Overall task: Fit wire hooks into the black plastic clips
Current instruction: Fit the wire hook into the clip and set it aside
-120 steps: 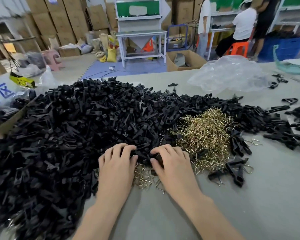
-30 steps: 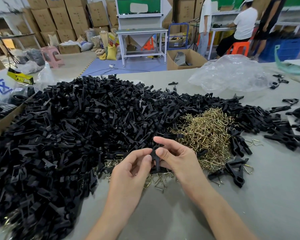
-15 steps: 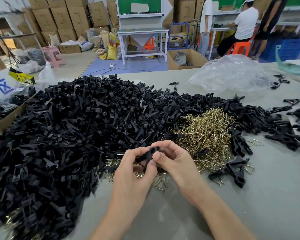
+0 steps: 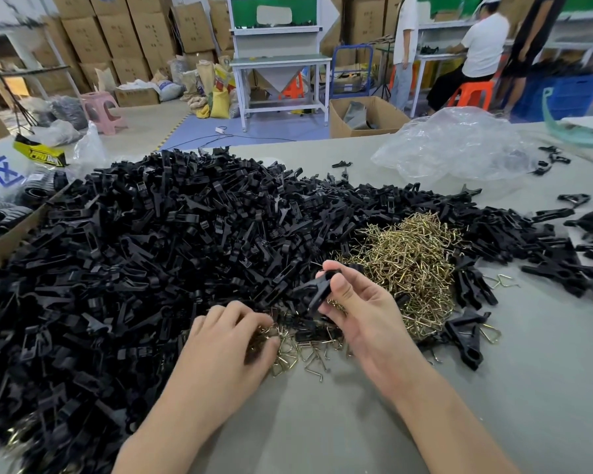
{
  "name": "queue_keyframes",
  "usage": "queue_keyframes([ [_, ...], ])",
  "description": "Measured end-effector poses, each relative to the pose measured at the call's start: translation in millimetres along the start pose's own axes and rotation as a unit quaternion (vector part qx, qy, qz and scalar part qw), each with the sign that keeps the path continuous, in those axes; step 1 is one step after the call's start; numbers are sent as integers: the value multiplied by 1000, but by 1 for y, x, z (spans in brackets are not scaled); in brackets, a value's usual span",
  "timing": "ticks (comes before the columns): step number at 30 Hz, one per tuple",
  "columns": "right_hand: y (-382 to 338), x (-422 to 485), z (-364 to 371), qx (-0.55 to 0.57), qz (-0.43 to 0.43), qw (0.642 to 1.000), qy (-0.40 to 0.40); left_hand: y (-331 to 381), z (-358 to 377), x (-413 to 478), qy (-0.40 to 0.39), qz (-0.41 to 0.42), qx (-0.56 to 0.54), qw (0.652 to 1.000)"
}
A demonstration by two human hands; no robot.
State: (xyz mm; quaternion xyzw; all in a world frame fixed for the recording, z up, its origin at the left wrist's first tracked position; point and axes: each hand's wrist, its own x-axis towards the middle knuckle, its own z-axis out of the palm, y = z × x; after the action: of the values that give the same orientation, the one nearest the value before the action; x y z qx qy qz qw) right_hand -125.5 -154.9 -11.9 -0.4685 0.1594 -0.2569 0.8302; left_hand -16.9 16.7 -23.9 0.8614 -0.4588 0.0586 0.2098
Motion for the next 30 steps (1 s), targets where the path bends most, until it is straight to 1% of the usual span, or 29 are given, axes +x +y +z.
queue_keyframes([
  [2,-2,0,0,12,7,1000,6,-1,3,0,-20,5,25,999],
  [5,-2,0,-1,16,13,1000,14,0,3,2,-14,34,29,999],
  [7,-2,0,0,17,15,1000,16,2,3,3,-5,38,24,999],
  [10,-2,1,0,33,16,999,16,6,4,2,17,17,-39,999],
  [12,-2,1,-1,56,20,998,5,10,3,2,45,-30,-117,992],
  [15,-2,2,-3,91,33,995,-18,16,2,2,83,-127,-281,948],
  [17,-1,2,-4,110,44,993,-28,20,1,4,90,-141,-340,926],
  [19,0,3,-4,129,53,990,-33,25,1,6,77,-143,-390,906],
  [21,2,4,-4,147,57,987,-32,29,2,6,50,-143,-426,892],
  [23,2,4,-3,151,57,986,-36,35,4,5,6,-136,-450,883],
  [26,2,3,-3,138,48,987,-60,44,6,4,-63,-129,-520,842],
  [30,4,0,-3,90,55,990,-96,52,7,3,-110,-122,-592,789],
])
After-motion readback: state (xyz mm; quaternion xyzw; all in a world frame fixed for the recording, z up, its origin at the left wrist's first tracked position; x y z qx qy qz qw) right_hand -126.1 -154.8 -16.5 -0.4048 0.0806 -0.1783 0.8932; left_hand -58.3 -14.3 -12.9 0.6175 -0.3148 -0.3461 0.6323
